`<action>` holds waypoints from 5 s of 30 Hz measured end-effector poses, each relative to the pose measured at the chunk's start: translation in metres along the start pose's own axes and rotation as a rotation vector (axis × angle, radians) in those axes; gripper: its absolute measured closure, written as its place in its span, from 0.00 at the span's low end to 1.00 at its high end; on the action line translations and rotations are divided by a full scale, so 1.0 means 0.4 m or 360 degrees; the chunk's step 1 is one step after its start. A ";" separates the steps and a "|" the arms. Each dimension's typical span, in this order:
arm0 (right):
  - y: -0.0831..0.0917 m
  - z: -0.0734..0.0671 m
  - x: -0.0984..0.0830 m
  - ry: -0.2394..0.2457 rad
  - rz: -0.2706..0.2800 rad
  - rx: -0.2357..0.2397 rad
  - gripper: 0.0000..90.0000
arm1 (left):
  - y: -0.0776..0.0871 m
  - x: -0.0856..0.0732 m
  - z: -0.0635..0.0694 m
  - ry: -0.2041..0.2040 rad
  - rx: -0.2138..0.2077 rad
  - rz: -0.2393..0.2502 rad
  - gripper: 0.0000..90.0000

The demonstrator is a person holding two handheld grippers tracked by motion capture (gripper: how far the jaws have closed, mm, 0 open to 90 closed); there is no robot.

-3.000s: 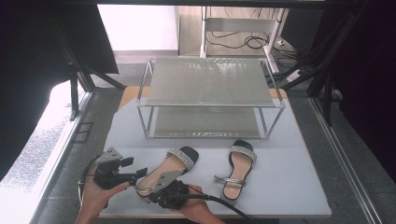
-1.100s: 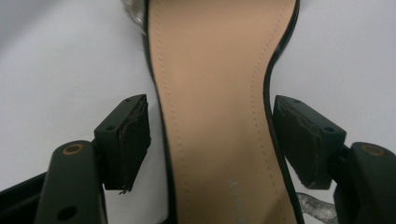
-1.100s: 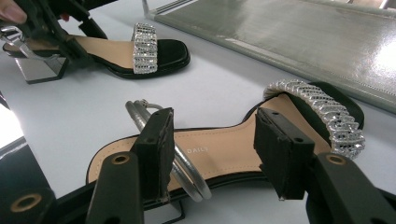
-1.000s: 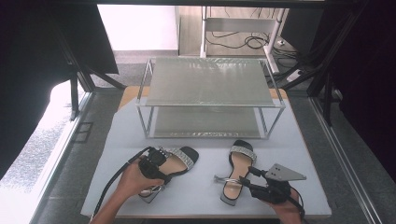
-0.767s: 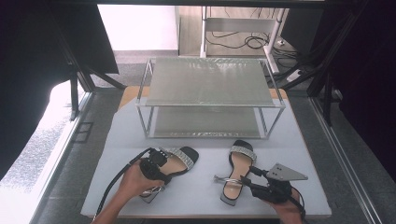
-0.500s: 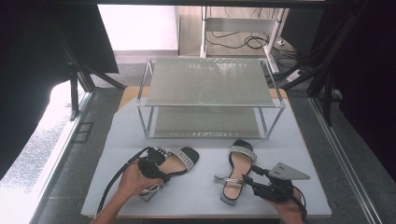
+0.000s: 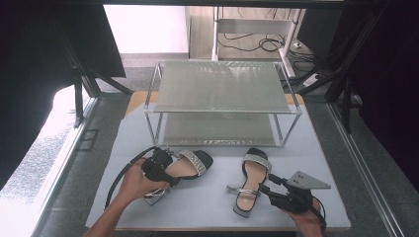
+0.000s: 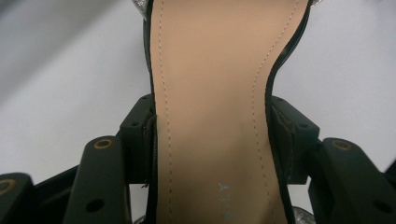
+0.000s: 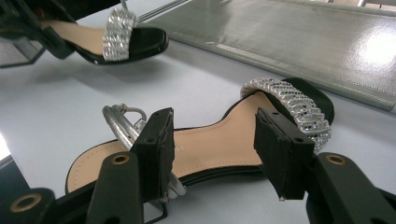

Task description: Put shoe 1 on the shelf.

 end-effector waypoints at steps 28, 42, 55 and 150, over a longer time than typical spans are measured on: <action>0.006 0.014 -0.004 -0.0032 0.0016 -0.0006 0.53 | 0.221 0.103 0.031 -0.0156 -0.0135 0.0196 0.47; 0.008 0.019 -0.006 -0.0033 0.0006 -0.0003 0.53 | 0.297 0.181 0.027 -0.0160 -0.0182 0.0276 0.47; 0.007 0.018 -0.006 -0.0020 0.0008 0.0013 0.54 | 0.326 0.242 0.001 -0.0095 -0.0238 0.0316 0.47; 0.026 -0.006 -0.011 0.0076 -0.0030 -0.0032 0.51 | 0.257 0.633 -0.255 0.0820 -0.0128 0.0486 0.21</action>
Point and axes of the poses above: each handheld gripper's, and its own axes: y roughly backward along the jaws, x roughly out of its top, z roughly to its right, the point moved 1 cm from there along -y, roughly forward along the jaws, and after that the axes turned 9 degrees about -z, right-handed, at the moved point
